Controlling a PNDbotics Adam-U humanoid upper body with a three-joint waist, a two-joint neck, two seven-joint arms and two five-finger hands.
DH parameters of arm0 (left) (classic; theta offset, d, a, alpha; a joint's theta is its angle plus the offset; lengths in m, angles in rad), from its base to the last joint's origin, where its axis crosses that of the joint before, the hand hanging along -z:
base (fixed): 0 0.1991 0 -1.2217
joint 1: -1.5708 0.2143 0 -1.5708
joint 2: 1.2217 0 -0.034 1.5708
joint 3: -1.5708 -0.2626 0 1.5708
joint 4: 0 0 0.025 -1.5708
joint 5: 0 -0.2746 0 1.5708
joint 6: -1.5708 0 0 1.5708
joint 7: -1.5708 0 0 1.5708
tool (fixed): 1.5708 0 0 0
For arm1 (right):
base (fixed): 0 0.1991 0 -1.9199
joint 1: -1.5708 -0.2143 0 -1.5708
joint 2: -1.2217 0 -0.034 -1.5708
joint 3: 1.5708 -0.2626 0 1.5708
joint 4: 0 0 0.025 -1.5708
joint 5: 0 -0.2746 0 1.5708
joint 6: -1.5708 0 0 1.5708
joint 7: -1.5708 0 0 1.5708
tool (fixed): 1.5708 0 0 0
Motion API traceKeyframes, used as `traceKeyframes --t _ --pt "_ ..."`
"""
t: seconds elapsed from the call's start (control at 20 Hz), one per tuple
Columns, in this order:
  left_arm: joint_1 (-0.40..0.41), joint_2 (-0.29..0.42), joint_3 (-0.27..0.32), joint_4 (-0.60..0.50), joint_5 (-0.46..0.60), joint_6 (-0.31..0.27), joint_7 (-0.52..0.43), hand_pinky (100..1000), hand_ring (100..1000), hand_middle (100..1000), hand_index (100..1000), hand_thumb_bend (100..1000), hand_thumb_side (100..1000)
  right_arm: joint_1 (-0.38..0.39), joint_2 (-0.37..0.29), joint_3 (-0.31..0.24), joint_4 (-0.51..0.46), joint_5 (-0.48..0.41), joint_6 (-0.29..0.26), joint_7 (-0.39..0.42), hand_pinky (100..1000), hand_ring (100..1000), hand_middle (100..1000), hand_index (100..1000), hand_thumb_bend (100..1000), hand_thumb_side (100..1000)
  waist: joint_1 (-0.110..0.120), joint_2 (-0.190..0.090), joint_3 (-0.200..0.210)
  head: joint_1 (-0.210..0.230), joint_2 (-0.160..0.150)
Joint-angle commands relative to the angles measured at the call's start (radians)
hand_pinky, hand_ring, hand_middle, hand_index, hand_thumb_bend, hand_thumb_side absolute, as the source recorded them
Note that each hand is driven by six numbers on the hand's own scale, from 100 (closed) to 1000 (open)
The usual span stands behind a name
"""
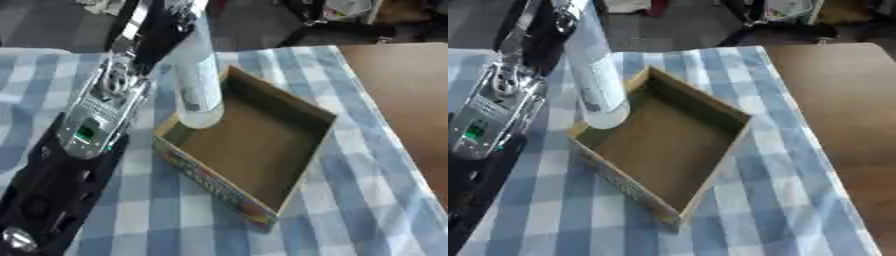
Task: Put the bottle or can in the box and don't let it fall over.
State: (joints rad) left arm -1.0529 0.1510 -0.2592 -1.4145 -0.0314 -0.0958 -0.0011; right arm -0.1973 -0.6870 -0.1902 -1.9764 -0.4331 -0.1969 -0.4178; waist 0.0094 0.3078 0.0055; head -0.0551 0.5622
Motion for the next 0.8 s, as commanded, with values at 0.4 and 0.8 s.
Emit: traceKeyframes --t 0.4,0.8 --pt "-0.017 -0.051 -0.012 0.01 -0.088 -0.079 0.078 277 740 190 100 100 672 -0.028 -0.014 -0.002 -0.024 -0.015 0.007 0.011 928 875 1000 830 100 492 -0.013 -0.007 -0.036 0.026 0.005" --pt "0.002 -0.07 -0.02 0.06 -0.135 -0.137 0.102 305 773 219 100 100 672 -0.032 -0.002 0.006 -0.024 -0.013 0.016 0.02 932 876 1000 831 100 507 -0.012 0.005 -0.059 0.05 0.0"
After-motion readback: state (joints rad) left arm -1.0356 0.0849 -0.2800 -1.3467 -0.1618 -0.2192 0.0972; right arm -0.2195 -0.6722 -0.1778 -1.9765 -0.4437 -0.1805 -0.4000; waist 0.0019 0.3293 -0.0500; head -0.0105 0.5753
